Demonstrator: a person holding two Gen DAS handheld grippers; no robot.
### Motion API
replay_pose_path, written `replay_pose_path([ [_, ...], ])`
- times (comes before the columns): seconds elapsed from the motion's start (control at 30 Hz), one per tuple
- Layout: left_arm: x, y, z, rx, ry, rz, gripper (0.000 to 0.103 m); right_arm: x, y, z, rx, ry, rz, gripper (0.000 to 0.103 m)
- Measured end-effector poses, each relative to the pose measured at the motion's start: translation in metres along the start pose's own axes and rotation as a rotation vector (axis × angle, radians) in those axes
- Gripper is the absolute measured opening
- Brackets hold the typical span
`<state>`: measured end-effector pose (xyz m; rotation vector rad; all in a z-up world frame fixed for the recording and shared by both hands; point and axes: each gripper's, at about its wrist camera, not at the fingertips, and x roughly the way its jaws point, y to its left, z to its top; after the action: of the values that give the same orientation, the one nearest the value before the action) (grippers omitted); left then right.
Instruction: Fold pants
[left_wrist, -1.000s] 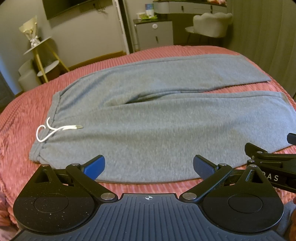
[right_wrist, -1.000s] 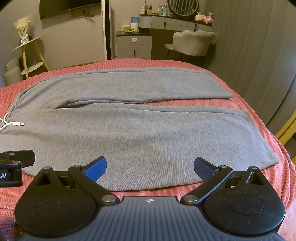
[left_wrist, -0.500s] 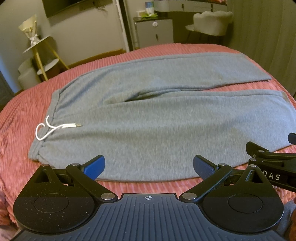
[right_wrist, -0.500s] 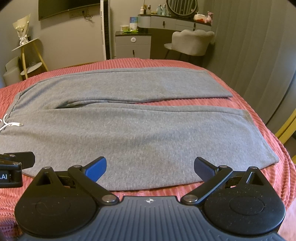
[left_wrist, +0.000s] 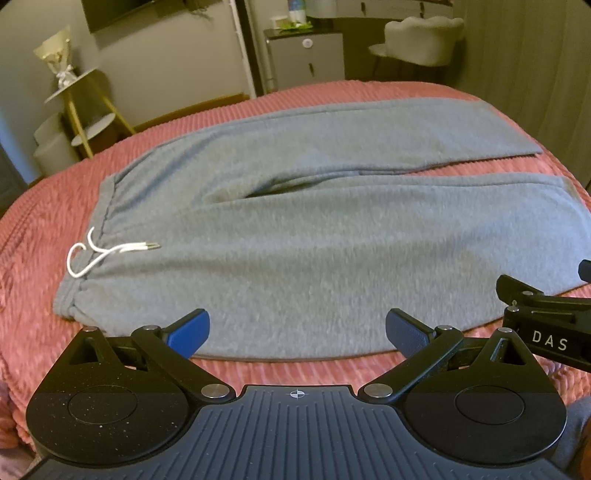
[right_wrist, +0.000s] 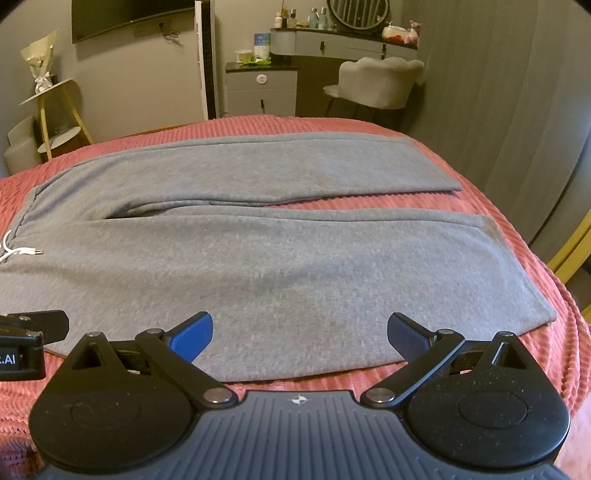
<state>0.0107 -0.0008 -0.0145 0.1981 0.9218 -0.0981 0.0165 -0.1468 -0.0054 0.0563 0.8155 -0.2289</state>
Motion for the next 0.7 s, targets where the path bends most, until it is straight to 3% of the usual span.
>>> replay_pose_path([
  [0.7, 0.012, -0.004, 0.001, 0.006, 0.021, 0.002, 0.103, 0.011, -0.005, 0.0, 0.009, 0.016, -0.004, 0.101],
])
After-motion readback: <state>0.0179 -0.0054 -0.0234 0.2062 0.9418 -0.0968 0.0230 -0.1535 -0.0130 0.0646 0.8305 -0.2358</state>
